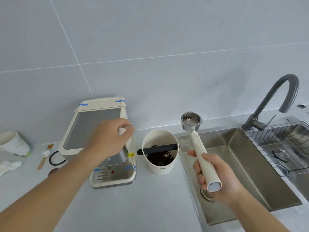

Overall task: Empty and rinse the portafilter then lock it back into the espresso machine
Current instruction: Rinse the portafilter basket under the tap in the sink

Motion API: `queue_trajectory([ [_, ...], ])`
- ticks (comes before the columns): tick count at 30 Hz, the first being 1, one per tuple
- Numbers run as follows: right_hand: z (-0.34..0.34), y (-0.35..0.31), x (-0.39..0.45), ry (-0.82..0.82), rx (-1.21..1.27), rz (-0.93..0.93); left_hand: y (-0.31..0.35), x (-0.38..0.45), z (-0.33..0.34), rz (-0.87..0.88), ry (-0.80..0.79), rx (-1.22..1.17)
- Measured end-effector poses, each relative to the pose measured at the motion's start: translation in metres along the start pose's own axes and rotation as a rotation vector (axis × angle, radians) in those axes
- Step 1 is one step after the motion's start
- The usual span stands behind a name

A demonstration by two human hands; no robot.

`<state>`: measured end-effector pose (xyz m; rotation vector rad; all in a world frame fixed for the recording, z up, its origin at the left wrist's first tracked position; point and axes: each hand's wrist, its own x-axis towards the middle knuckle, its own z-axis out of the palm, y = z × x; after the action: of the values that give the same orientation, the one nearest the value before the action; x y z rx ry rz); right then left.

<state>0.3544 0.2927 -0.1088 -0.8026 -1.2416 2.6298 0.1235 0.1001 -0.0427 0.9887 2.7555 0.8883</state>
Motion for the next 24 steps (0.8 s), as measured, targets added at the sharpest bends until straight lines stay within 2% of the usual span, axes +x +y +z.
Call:
queue_trajectory([
  [4, -0.034, -0.026, -0.003, -0.054, -0.047, 0.014, 0.065, -0.009, 0.049, -0.021, -0.06, -0.27],
  [11, -0.095, -0.065, -0.006, -0.096, -0.053, 0.003, 0.158, -0.005, 0.146, -0.184, -0.222, -0.619],
  [16, -0.136, -0.085, -0.01, -0.121, -0.005, 0.003, 0.215, 0.004, 0.2, -0.282, -0.275, -0.761],
  [20, -0.163, -0.091, -0.011, -0.138, -0.014, 0.008, 0.249, 0.01, 0.235, -0.3, -0.388, -0.823],
  [24, -0.189, -0.097, -0.012, -0.094, -0.029, 0.025, 0.27, 0.015, 0.262, -0.367, -0.389, -0.908],
])
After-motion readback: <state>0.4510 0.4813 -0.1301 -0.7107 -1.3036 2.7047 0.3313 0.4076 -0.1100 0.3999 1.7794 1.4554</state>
